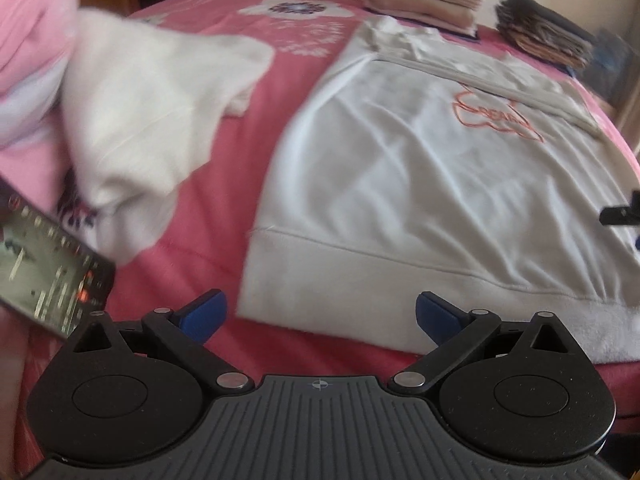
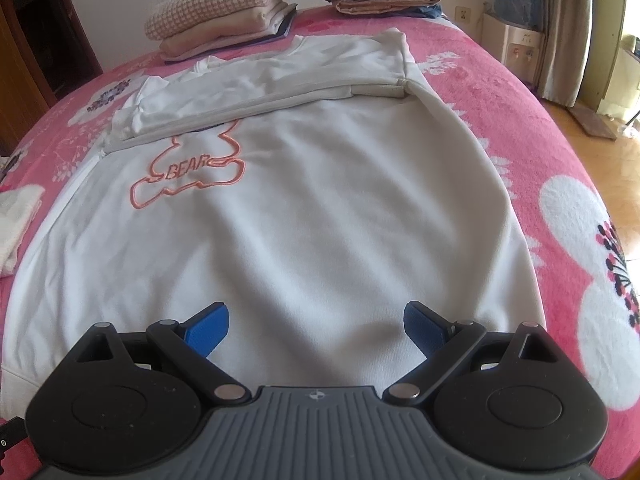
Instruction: Fold clothes
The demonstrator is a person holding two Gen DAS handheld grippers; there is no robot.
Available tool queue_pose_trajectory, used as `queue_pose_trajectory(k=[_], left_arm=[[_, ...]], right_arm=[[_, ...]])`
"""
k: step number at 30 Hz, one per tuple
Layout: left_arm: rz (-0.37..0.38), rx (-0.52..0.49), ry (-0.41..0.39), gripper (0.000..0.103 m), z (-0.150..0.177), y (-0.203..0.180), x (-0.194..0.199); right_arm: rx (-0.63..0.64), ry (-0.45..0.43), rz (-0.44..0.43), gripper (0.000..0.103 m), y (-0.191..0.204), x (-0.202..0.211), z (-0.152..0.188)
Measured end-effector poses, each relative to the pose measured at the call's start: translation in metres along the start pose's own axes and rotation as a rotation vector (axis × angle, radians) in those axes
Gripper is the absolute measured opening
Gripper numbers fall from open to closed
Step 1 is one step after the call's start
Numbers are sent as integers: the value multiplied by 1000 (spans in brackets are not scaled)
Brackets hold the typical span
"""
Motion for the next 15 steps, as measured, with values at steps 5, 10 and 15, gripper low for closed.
queue_pose_trajectory(k=[5, 10, 15], left_arm=[[5, 20, -14, 93, -5, 4, -4], [2, 39, -2, 75, -5, 12, -9], [7, 58, 5, 60, -3, 23, -11]], right_arm=[[-3, -1, -2, 97, 0, 1, 0], [-6, 7, -1, 97, 0, -1, 1], [0, 7, -7, 97, 3, -1, 1]])
Point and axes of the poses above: each gripper's, at about its wrist camera, not at the fingertips, and x roughly against the way its jaws point, y to its left, z to its underside, the point moved 7 cm from there along -x, roughly the way its jaws point, and after that the axes turned 3 degrees about x, right-handed, at the moved point
